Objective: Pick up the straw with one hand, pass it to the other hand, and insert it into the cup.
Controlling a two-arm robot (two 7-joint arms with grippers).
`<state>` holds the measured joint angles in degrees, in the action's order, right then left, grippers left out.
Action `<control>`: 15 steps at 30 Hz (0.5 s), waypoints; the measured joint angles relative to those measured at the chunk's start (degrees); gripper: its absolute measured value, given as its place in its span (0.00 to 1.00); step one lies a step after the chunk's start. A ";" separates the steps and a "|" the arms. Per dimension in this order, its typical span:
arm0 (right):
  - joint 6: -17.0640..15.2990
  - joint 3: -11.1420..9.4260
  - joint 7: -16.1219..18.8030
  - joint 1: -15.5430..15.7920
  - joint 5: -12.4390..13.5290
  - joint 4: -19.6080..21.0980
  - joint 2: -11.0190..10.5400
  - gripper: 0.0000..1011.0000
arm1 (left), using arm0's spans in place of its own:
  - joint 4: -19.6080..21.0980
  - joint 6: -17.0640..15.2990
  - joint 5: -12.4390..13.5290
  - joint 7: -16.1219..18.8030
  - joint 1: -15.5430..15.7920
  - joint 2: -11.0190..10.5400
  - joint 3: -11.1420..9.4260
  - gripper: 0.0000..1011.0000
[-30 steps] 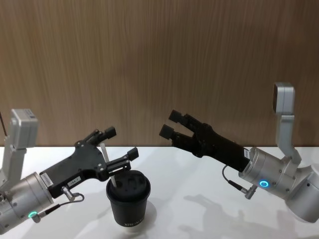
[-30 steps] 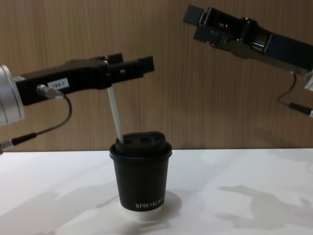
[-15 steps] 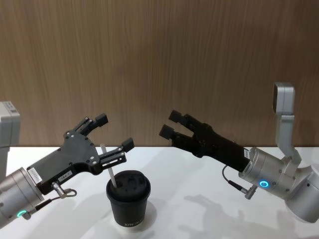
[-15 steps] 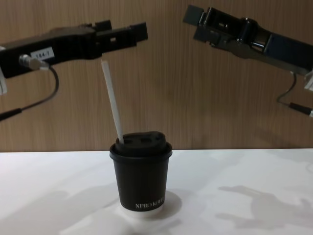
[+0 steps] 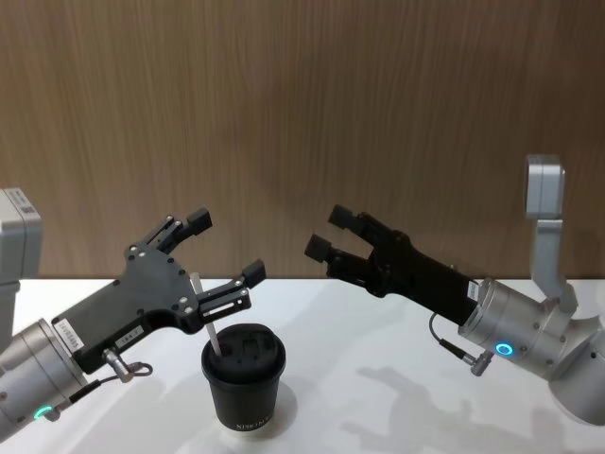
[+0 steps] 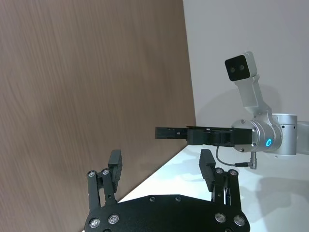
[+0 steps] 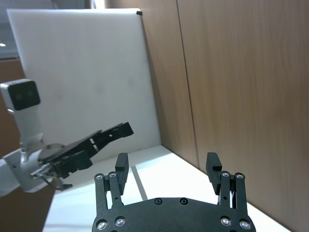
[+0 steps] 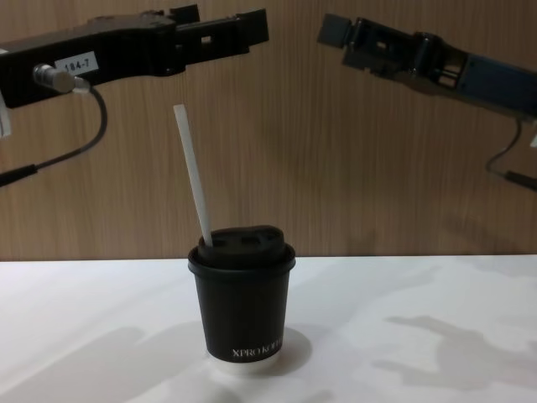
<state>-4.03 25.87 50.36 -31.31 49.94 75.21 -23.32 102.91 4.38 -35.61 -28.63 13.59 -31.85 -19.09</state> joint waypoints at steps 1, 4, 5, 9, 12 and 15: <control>0.16 -0.05 -0.46 0.16 -0.25 0.36 -0.15 0.99 | 0.12 -0.05 0.07 0.05 -0.05 0.02 0.00 0.99; 0.92 -0.32 -2.57 0.97 -1.38 1.96 -0.92 0.99 | 0.45 -0.17 0.25 0.11 -0.22 0.16 0.00 0.99; 1.28 -0.49 -3.80 1.41 -1.96 2.83 -1.34 0.99 | 0.53 -0.22 0.31 0.10 -0.25 0.24 0.00 0.99; 1.89 -1.06 -6.56 2.86 -3.28 5.34 -2.70 0.99 | 0.54 -0.26 0.34 -0.07 -0.24 0.41 -0.08 0.99; 2.21 -1.67 -9.12 4.29 -4.32 7.59 -4.00 0.99 | 0.17 -0.26 0.32 -0.56 0.01 0.62 -0.28 0.99; 2.32 -2.58 -11.55 6.10 -5.04 10.17 -5.56 0.99 | -0.30 -0.22 0.19 -1.05 0.31 0.77 -0.49 0.99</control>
<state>-1.71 23.29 38.81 -25.20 44.89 85.38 -28.89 102.61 4.16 -35.42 -29.68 13.91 -31.08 -19.57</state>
